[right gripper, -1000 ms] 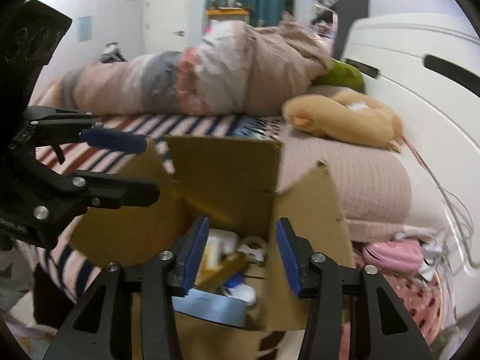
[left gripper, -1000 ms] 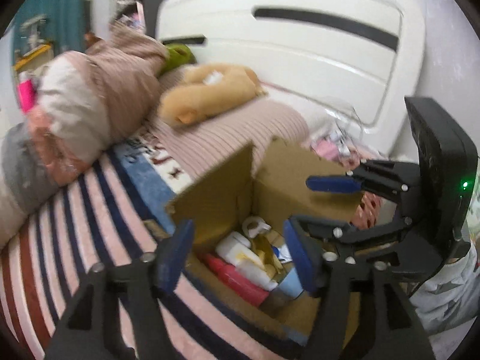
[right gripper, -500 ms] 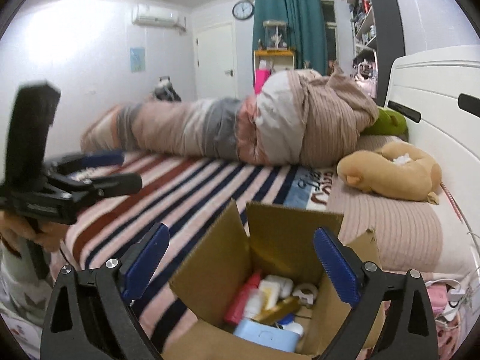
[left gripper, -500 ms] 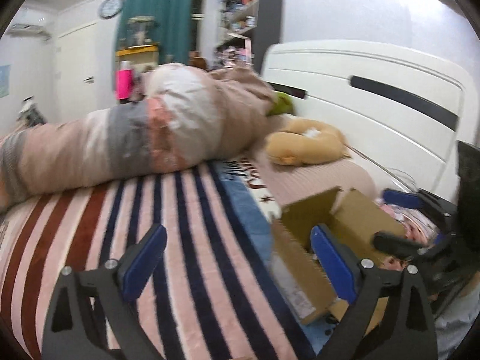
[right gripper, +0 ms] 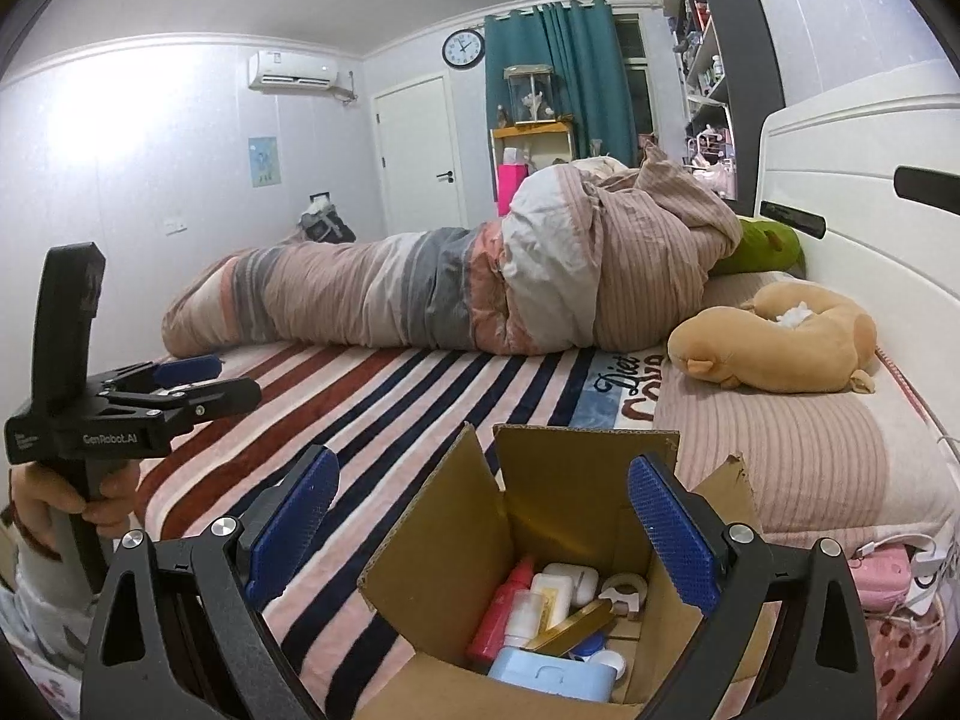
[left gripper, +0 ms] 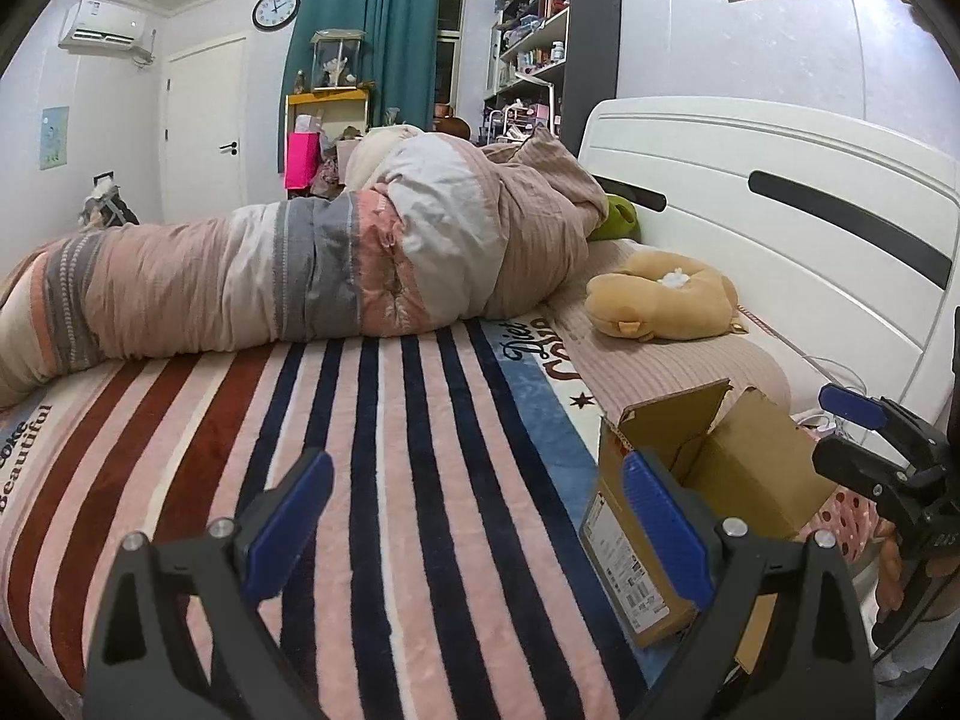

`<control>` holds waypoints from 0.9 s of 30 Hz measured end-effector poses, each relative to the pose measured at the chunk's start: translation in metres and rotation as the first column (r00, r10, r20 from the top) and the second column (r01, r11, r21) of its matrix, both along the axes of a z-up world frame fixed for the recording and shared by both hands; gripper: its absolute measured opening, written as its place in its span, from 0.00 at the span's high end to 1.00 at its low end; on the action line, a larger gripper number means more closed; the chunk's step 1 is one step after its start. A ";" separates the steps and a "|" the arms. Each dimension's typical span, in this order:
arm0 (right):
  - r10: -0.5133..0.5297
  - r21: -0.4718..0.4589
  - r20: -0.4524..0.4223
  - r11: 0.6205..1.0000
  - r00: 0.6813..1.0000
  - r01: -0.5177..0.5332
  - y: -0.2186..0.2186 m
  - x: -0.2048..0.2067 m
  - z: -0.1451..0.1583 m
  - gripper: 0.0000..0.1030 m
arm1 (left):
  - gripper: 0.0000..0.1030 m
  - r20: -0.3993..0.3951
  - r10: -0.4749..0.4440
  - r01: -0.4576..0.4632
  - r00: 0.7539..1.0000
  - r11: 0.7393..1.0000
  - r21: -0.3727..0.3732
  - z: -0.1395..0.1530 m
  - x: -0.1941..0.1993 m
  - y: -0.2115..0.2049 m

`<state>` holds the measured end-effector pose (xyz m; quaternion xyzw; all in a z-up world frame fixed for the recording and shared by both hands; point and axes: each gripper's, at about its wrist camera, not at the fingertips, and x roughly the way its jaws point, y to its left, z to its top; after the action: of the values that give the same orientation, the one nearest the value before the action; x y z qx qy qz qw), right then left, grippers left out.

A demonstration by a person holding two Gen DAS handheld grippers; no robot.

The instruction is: Organize rigid objects

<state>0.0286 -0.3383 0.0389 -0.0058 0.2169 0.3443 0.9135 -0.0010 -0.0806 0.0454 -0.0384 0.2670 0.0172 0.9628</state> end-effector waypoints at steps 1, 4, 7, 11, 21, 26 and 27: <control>0.000 0.000 0.000 1.000 1.000 0.000 0.000 0.000 0.000 0.06 | 0.07 0.000 0.002 -0.002 1.000 1.000 0.000 0.000 -0.001 0.000; -0.002 0.000 0.000 1.000 1.000 0.002 0.000 0.000 0.000 0.06 | 0.07 0.001 0.010 -0.010 1.000 1.000 0.004 0.000 -0.003 0.000; -0.004 -0.002 0.001 1.000 1.000 0.004 0.000 -0.002 0.000 0.06 | 0.07 0.003 0.014 -0.014 1.000 1.000 0.006 0.000 -0.006 0.000; -0.003 -0.002 0.000 1.000 1.000 0.003 0.000 -0.001 0.000 0.06 | 0.07 0.003 0.013 -0.013 1.000 1.000 0.006 0.000 -0.007 0.000; -0.004 -0.007 0.000 1.000 1.000 0.004 0.000 -0.005 -0.002 0.06 | 0.07 0.005 0.016 -0.016 1.000 1.000 0.016 0.000 -0.008 -0.001; -0.004 -0.008 0.000 1.000 1.000 0.004 -0.001 -0.006 -0.003 0.06 | 0.07 0.005 0.013 -0.013 1.000 1.000 0.016 0.000 -0.007 0.001; -0.004 -0.008 0.000 1.000 1.000 0.004 -0.001 -0.005 -0.003 0.06 | 0.07 0.005 0.013 -0.013 1.000 1.000 0.016 0.000 -0.007 0.001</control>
<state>0.0232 -0.3392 0.0360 -0.0091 0.2184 0.3417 0.9140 -0.0084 -0.0796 0.0456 -0.0322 0.2644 0.0256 0.9635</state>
